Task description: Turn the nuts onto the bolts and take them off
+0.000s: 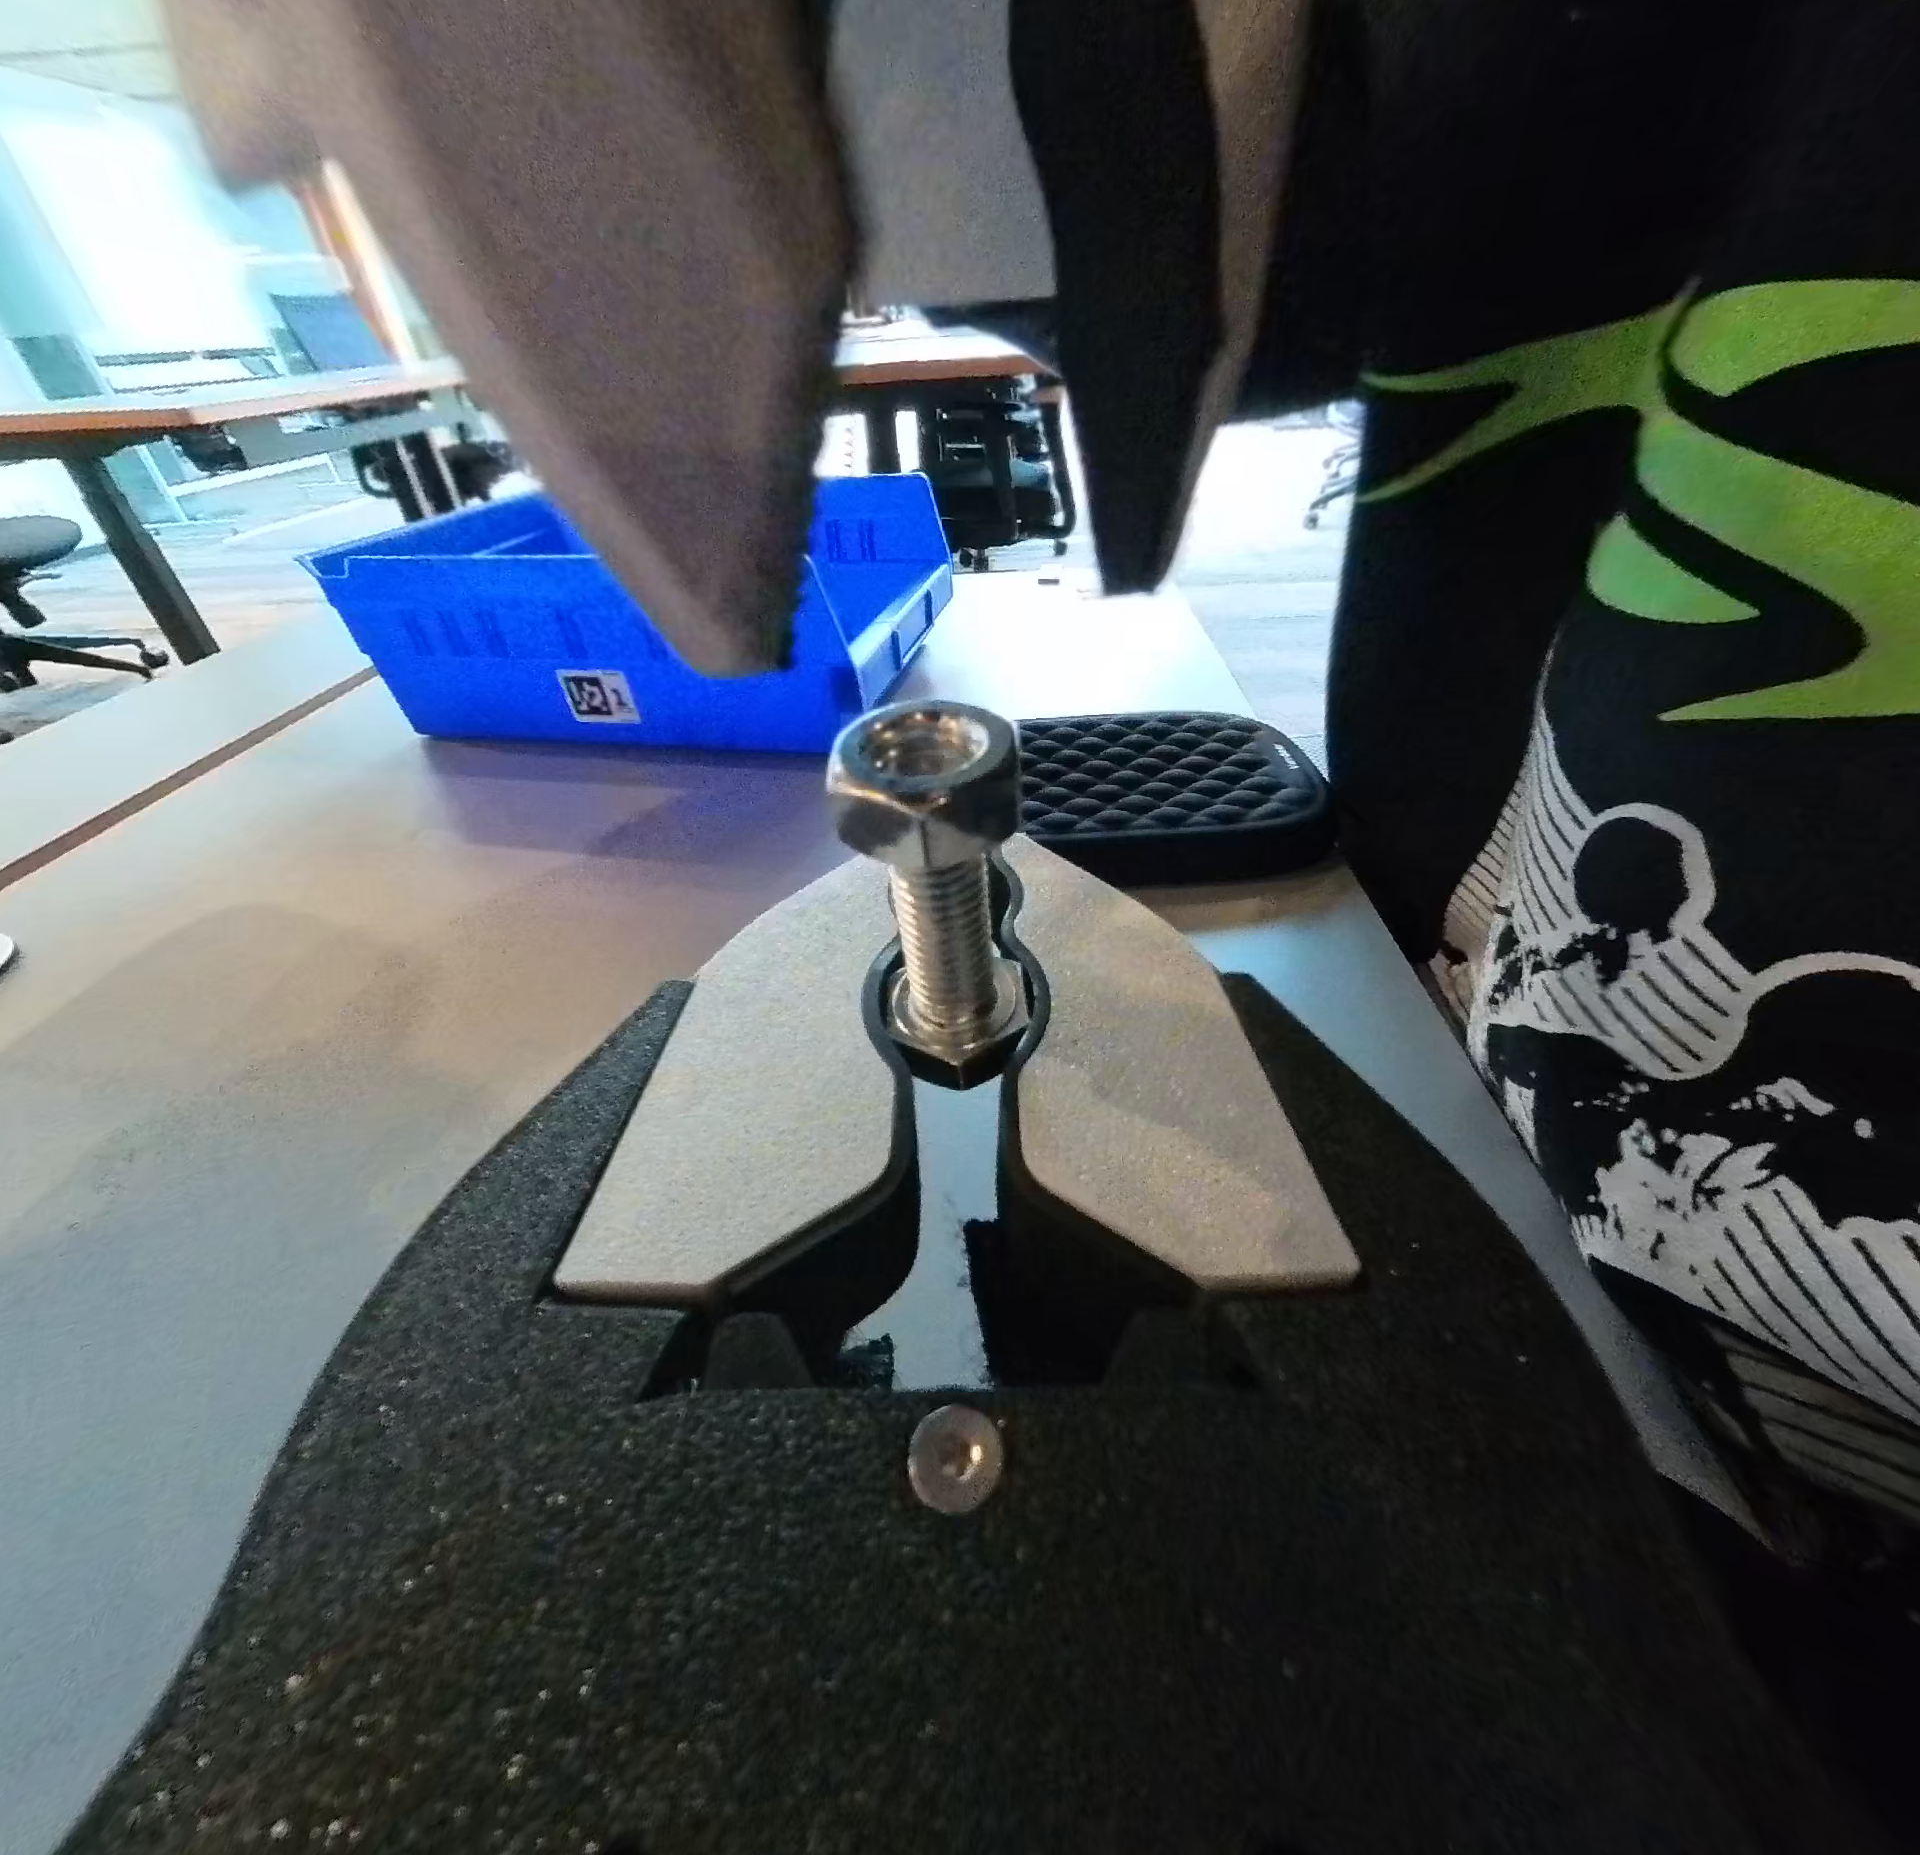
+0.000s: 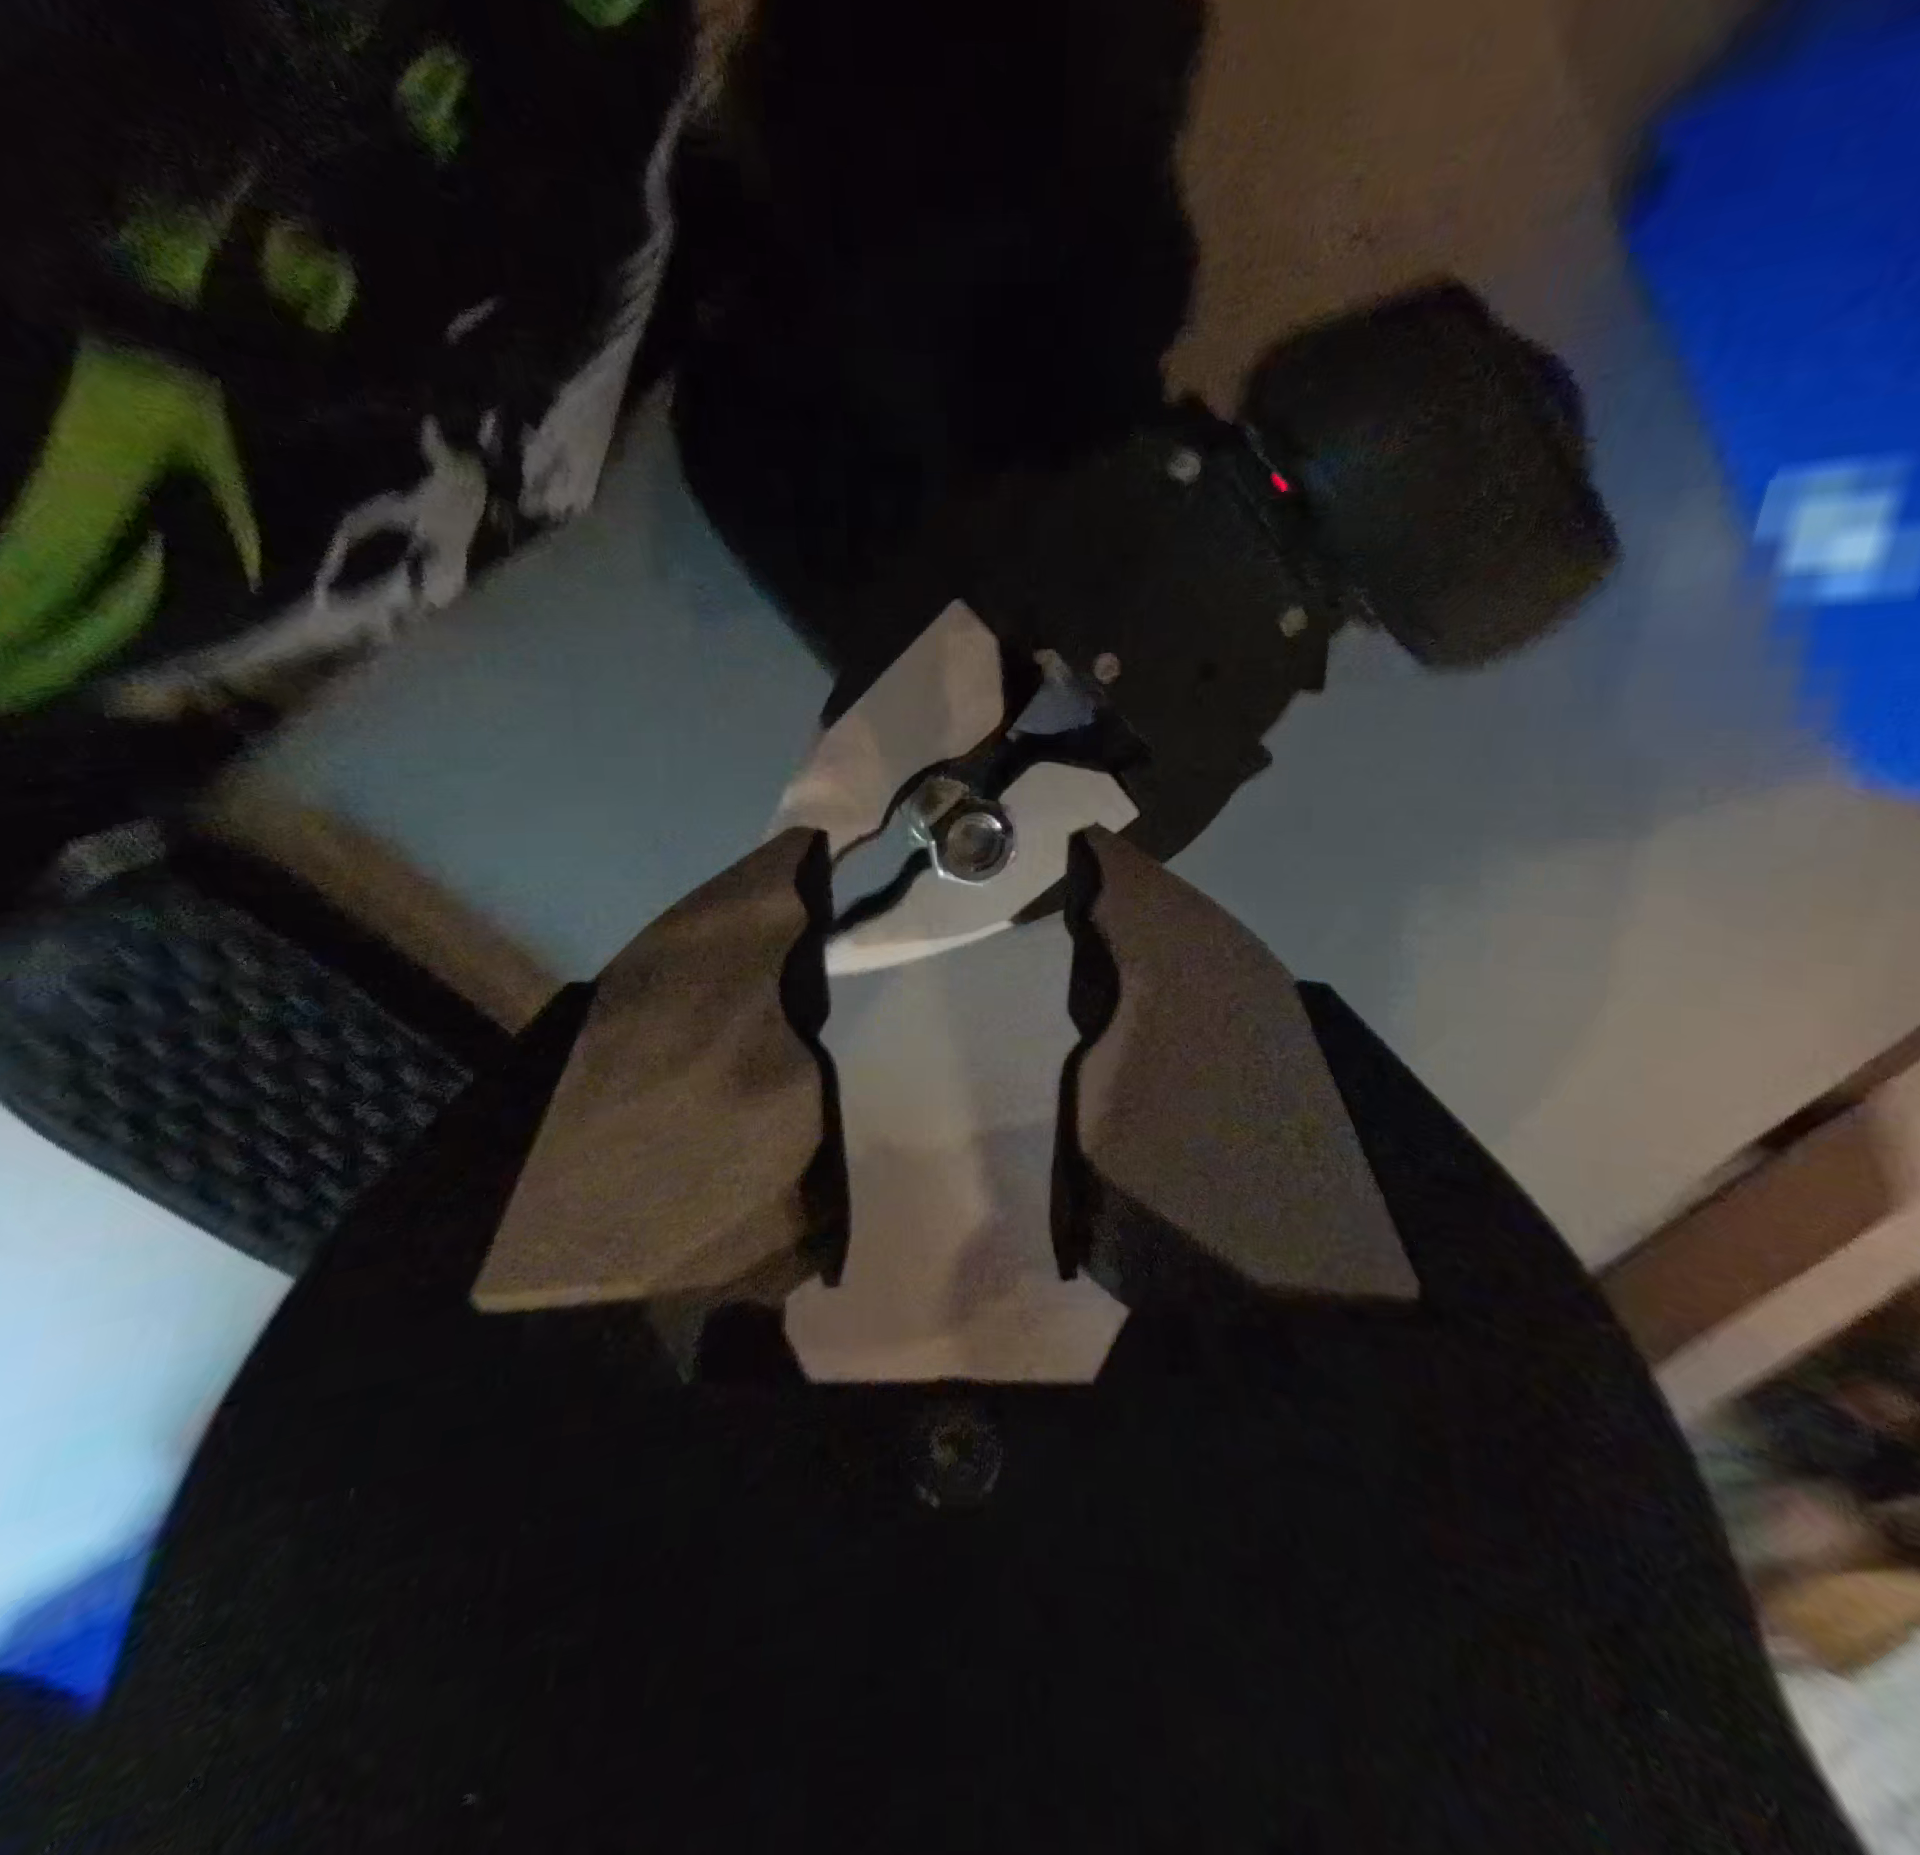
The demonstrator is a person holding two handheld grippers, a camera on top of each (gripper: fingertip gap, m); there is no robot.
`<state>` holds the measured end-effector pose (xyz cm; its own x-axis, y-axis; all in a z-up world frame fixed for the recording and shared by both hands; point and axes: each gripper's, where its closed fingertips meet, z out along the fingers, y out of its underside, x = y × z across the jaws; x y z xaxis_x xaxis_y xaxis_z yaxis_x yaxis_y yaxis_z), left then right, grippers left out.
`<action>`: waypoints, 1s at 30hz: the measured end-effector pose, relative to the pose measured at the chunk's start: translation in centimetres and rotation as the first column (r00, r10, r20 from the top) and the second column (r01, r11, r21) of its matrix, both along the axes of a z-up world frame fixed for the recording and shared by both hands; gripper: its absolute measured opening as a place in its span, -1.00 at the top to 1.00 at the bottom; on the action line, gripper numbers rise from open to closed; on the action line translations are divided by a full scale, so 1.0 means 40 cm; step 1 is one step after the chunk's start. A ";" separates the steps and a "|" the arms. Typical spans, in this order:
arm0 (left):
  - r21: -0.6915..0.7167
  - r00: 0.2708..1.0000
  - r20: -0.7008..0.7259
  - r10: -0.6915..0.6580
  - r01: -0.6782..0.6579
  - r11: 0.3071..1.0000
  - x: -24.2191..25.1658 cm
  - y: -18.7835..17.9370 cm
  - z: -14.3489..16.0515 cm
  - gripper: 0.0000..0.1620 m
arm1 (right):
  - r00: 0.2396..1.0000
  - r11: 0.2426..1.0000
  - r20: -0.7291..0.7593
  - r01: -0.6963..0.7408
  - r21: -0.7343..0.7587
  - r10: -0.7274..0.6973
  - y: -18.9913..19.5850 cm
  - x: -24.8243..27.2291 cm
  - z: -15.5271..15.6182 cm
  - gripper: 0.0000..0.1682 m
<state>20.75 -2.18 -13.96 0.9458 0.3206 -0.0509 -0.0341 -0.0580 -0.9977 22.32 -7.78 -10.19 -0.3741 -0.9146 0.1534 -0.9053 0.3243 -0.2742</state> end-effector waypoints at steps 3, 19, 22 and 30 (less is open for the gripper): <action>-0.005 1.000 -0.004 -0.007 0.007 1.000 0.003 0.002 -0.001 0.88 | 0.955 0.962 -0.113 -0.272 0.023 0.272 0.009 -0.010 -0.012 0.49; -0.003 1.000 -0.005 -0.002 0.002 1.000 0.000 0.001 0.000 0.88 | 0.956 0.956 -0.138 -0.236 0.172 0.260 -0.008 -0.024 -0.047 0.77; 0.001 1.000 -0.002 0.007 -0.007 1.000 -0.003 -0.001 0.000 0.88 | 0.992 0.983 -0.123 0.059 0.174 -0.038 -0.015 -0.029 -0.046 0.78; -0.003 1.000 0.001 0.010 -0.010 1.000 -0.005 0.000 -0.002 0.88 | 0.802 0.787 -0.029 0.591 0.179 -0.596 -0.011 -0.038 -0.057 0.75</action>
